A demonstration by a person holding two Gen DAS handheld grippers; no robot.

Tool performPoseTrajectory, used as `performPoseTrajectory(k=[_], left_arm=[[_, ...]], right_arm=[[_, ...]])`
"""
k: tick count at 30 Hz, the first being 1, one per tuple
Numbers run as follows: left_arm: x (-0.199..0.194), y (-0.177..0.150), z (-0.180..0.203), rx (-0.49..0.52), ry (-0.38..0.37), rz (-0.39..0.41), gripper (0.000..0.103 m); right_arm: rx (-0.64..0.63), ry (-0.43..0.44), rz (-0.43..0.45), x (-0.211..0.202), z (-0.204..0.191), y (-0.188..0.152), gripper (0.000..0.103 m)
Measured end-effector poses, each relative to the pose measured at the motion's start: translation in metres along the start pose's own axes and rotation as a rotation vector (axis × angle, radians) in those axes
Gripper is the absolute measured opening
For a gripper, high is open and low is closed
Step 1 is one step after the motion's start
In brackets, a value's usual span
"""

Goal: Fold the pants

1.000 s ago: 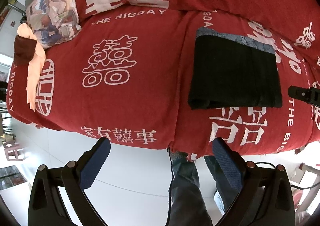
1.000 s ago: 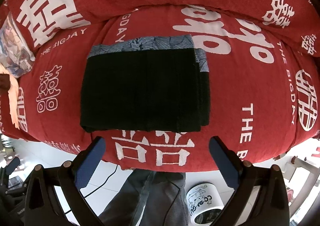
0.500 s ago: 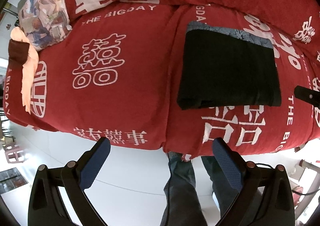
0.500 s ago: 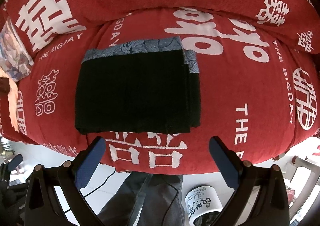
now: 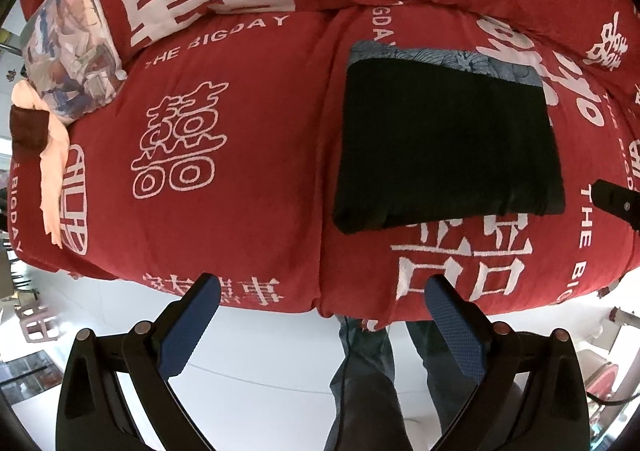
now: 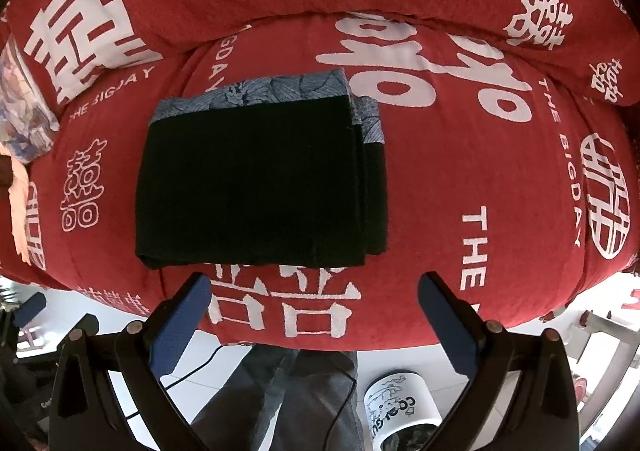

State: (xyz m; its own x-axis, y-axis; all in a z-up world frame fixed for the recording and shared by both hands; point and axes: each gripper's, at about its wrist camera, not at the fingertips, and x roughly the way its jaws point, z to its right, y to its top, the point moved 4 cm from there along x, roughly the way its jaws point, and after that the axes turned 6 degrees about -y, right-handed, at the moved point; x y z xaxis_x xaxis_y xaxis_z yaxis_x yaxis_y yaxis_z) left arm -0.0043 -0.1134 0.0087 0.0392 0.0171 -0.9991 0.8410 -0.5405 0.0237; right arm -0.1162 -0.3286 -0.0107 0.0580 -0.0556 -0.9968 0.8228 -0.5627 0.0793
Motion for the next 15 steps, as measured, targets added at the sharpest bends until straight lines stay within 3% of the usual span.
performPoseTrajectory(k=[15], left_arm=[[0.006,0.012,0.021,0.012,0.000,-0.008,0.102]], right_arm=[[0.003,-0.016,-0.009,0.009,0.014,-0.001,0.103]])
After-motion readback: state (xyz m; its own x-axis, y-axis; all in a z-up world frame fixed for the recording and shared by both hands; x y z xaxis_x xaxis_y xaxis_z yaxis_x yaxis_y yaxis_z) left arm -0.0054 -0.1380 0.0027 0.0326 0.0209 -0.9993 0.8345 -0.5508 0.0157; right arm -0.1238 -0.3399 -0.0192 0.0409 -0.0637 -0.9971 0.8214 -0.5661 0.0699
